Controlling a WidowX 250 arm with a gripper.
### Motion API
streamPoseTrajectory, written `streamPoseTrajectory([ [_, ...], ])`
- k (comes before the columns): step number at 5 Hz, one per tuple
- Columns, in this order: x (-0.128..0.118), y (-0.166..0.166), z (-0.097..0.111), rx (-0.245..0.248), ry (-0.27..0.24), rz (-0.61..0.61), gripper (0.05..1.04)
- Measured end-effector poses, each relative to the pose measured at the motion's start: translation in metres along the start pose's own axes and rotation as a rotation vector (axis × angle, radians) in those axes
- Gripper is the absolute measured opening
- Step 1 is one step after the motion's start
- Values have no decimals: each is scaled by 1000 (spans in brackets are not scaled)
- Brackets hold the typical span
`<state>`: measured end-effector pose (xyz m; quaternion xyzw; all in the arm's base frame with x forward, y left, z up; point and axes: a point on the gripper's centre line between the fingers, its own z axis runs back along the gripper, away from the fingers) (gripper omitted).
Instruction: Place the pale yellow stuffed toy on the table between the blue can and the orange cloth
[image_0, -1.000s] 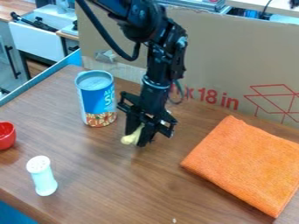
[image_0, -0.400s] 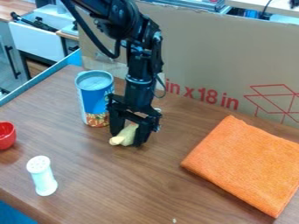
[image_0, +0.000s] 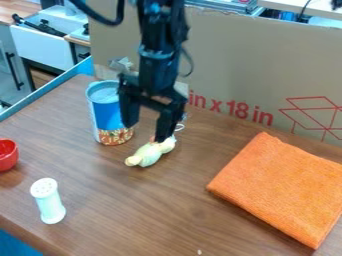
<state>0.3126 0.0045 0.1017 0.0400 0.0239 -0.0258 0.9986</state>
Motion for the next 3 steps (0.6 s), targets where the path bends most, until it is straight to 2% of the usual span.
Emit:
streamPoseTrajectory([
  [1,-19,-34,10,5,11,-68,1001],
  [2,-37,-84,27,-18,14,-185,1001],
  [3,-44,-108,29,-33,16,-203,1001],
])
